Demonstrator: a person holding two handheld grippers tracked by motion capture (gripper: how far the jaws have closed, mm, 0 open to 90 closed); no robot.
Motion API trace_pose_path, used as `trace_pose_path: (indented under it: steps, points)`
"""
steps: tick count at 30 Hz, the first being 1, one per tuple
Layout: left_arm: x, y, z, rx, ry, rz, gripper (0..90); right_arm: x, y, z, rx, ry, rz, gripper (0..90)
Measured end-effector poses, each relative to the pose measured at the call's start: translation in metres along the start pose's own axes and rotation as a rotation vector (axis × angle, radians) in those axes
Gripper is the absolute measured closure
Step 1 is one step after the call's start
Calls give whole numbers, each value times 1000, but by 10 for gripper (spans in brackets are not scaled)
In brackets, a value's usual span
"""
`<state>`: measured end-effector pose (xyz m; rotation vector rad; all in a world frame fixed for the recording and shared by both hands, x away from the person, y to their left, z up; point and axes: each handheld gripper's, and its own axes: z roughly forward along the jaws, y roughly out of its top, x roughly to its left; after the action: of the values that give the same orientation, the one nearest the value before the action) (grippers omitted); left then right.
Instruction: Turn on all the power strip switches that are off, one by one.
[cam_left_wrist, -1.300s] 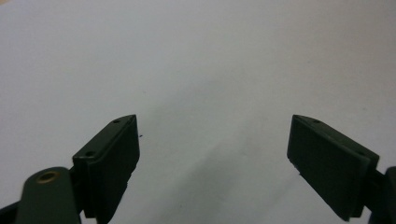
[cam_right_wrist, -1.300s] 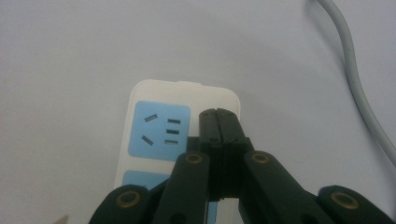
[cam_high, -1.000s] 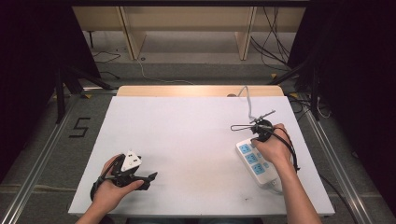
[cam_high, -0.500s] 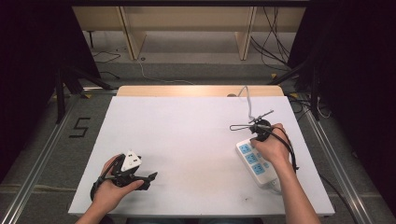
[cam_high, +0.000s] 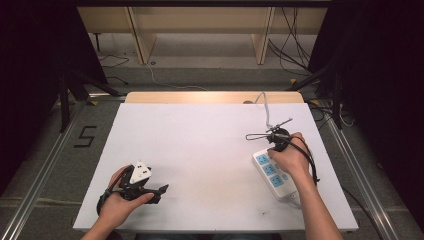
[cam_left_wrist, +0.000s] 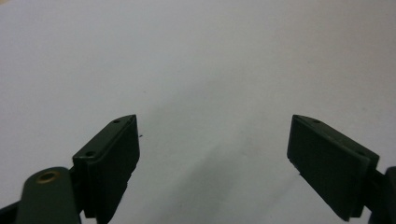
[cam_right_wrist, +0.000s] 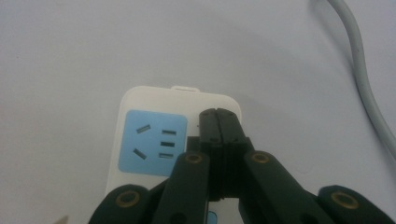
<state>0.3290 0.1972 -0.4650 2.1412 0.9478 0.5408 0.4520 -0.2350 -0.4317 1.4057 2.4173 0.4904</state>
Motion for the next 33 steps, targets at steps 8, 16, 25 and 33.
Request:
trace_pose_path:
  steps: [8,16,25,33]
  points:
    - [0,0,0,0,-1,1,168,1,0,1,8,3,3,900]
    - [0,0,0,1,-1,1,168,1,0,2,11,-3,3,900]
    - [0,0,0,1,-2,2,168,3,0,2,13,-10,5,900]
    - [-1,0,0,0,0,0,168,1,-1,2,11,1,13,900]
